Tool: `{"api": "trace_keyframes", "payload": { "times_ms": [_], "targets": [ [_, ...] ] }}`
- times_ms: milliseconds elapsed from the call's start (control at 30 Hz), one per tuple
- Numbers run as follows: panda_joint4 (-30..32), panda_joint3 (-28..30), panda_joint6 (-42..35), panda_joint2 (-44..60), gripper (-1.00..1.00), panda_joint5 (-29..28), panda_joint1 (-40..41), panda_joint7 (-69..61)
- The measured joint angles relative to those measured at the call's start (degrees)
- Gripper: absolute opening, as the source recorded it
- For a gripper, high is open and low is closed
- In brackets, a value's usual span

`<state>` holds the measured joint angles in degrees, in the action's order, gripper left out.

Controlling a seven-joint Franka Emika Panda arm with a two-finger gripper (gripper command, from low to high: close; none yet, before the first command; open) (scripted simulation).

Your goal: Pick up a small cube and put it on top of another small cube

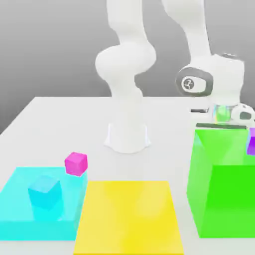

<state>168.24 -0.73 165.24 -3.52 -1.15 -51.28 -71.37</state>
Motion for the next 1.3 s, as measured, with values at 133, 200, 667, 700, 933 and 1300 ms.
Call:
{"api": "trace_keyframes", "payload": {
  "times_ms": [133,200,667,700,933,1300],
  "targets": [
    [-0.7,-0.08,-0.41,2.52,0.0,8.68,-2.24,-8.25],
    [-1.35,-0.59,-0.47,4.27,0.0,12.88,-2.73,-11.43],
    [-3.89,-4.32,3.9,14.66,0.0,23.39,-0.57,-19.47],
    [-3.9,-4.21,4.59,15.17,0.0,23.29,-0.65,-19.41],
    [-3.63,-1.39,10.62,17.64,0.0,21.51,-3.56,-18.04],
    [-3.49,0.32,12.76,18.07,-1.0,21.4,-5.61,-17.9]
  ]
}}
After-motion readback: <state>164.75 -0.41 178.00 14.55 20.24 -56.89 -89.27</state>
